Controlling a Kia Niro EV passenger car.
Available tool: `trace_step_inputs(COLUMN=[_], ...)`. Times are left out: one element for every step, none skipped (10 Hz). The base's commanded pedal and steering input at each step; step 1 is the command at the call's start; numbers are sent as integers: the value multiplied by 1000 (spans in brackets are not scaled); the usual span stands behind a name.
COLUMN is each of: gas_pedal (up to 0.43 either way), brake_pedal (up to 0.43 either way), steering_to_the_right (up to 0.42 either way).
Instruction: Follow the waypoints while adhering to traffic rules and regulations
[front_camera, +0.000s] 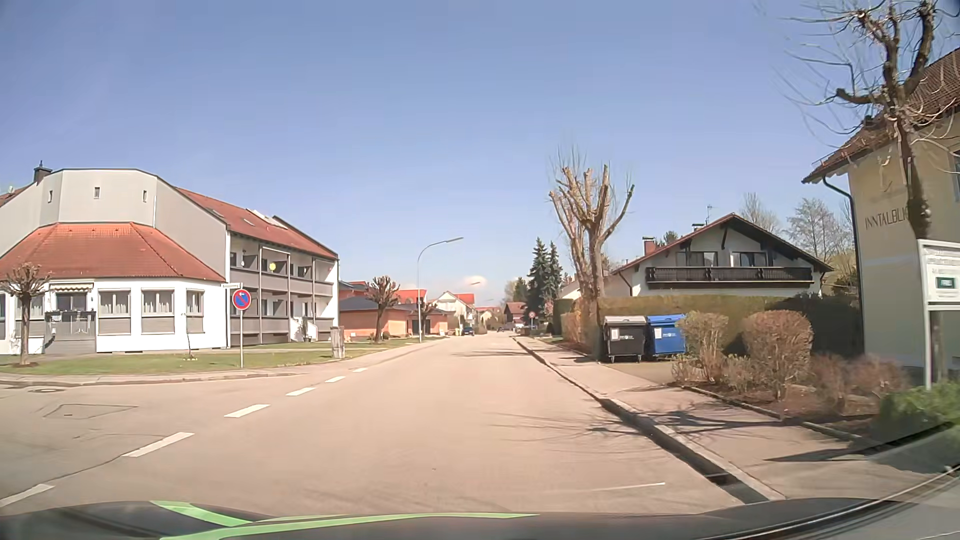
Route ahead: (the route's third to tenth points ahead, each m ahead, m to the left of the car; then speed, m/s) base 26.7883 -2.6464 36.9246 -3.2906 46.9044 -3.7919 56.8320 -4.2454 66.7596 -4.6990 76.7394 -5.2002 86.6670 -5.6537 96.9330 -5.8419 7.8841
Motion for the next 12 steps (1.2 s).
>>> trace_step_inputs(gas_pedal=[98, 98, 98, 98, 98, 98, 98, 98, 98, 98, 98, 98], brake_pedal=[0, 0, 0, 0, 0, 0, 0, 0, 0, 0, 0, 0], steering_to_the_right=[3, 4, 4, 4, 4, 4, 4, 4, 4, 4, 5, 4])
